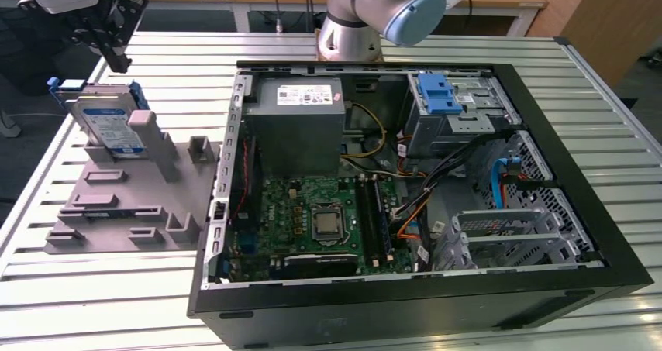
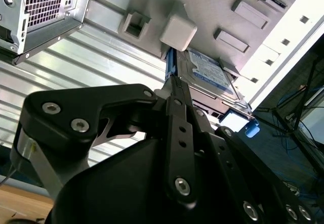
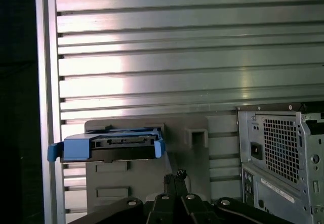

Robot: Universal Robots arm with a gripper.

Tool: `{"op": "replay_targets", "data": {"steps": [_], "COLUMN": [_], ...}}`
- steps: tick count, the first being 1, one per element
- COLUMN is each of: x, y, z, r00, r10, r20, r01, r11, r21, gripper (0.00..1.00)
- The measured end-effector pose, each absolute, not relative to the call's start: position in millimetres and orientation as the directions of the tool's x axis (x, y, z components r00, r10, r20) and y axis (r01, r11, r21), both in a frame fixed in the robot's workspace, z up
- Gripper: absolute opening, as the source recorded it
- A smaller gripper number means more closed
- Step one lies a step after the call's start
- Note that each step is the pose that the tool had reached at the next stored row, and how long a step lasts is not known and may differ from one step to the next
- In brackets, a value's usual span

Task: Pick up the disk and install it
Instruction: 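Reach for the disk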

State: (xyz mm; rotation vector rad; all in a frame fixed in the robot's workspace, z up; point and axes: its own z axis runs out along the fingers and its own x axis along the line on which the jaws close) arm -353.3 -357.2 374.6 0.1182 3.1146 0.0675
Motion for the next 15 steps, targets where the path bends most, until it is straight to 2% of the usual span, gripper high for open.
{"op": "replay_targets", "data": {"steps": [15], "x": [-367.8], "y": [-355.1], "z": [373.9], "r00": [-0.997], "r10": [0.076], "r20": [-0.022], "r01": [0.075], "r11": [0.996], "r21": [0.044], "gripper": [0.11]}}
